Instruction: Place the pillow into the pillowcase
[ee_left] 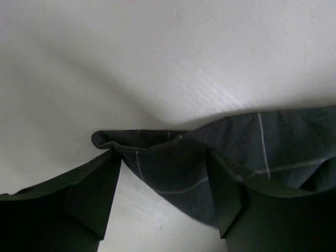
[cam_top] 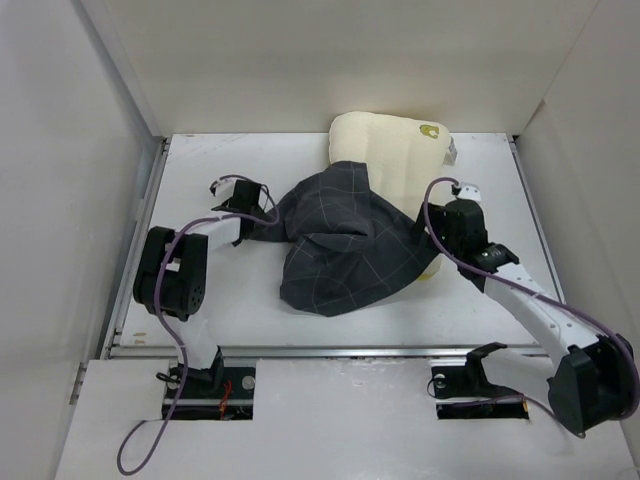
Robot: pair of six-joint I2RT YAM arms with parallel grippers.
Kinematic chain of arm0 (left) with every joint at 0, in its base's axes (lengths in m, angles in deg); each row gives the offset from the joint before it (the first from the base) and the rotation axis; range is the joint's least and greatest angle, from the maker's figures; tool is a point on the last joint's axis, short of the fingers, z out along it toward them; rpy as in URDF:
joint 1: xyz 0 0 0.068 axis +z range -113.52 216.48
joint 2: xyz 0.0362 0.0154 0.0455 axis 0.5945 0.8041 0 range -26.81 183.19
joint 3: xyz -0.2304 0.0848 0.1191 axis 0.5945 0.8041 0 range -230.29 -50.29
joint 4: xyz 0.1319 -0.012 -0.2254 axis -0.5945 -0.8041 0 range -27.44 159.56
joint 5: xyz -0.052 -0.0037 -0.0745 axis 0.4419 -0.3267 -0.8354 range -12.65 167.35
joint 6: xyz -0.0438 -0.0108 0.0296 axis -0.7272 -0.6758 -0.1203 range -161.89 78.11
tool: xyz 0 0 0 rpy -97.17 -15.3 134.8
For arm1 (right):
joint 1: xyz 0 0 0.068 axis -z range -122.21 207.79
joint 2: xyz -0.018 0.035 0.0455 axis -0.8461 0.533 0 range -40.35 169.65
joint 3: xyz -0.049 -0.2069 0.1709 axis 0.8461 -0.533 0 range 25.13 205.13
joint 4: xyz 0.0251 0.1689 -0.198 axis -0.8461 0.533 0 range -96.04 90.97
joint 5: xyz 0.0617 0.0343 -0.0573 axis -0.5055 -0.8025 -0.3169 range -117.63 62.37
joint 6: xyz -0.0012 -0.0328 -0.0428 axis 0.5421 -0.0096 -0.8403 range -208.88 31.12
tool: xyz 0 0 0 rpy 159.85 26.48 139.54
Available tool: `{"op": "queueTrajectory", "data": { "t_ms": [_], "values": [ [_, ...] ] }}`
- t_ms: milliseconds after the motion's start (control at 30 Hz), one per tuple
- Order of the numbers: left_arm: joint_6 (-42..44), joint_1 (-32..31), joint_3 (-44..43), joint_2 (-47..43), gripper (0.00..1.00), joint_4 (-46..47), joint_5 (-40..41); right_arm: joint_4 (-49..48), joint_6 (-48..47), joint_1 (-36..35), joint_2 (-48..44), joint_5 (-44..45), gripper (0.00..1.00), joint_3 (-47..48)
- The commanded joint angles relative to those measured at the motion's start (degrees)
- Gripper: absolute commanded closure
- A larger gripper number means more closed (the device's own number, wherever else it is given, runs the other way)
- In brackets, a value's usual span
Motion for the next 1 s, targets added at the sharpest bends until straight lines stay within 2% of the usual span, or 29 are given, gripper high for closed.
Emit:
{"op": "queueTrajectory", "data": {
  "t_ms": [0,67,133,167,200,233,267,300,333,467,633,833,967],
  "values": [
    [-0.11,0.20,-2.58,3.34,0.40,3.64,-3.03,-3.70,-0.10,-1.12,1.45,-2.86,0.06,-0.38],
    [0.51,0.20,-4.33,4.66,0.52,5.93,-3.04,-4.32,-0.10,-1.13,1.98,-2.86,0.08,-0.99],
    [1.04,0.20,-6.52,5.89,0.83,5.94,-3.65,-4.33,-0.89,-1.13,2.60,-3.48,0.14,-0.99],
    [1.04,0.20,-7.05,6.60,1.00,5.94,-3.65,-4.33,-0.89,-1.13,3.12,-3.48,0.21,-0.99],
    [1.04,0.20,-7.06,6.60,1.00,5.94,-2.95,-4.33,-0.89,-1.13,3.13,-2.96,0.51,-0.99],
    [2.26,0.20,-7.58,6.60,1.00,6.98,-1.99,-4.33,-0.89,-1.13,3.13,-2.95,0.76,-0.99],
    [2.79,0.20,-8.11,5.56,1.00,6.99,-0.50,-4.33,-0.89,-1.65,3.13,-2.17,0.91,-0.99],
    [3.76,0.20,-8.11,4.59,1.00,7.52,1.17,-5.02,-0.89,-1.65,3.13,-0.51,1.00,0.84],
    [4.38,0.20,-8.98,3.45,1.00,7.52,5.36,-5.03,-1.59,-1.65,3.13,0.73,1.00,2.25],
    [8.15,3.18,-14.69,-4.80,1.00,5.50,12.76,-6.08,-6.50,-1.65,-0.90,9.51,1.00,11.21],
    [12.55,8.63,-22.35,-19.57,1.00,4.97,18.48,-7.05,-11.87,-1.65,-5.56,16.73,1.00,23.16],
    [20.53,10.57,-23.49,-36.60,1.00,9.01,28.06,-9.07,-18.63,-1.65,-11.97,13.32,1.00,29.76],
    [24.67,10.57,-26.56,-43.49,1.00,9.81,33.26,-9.07,-20.93,-2.18,-14.01,8.05,1.00,33.72]
  ]
}}
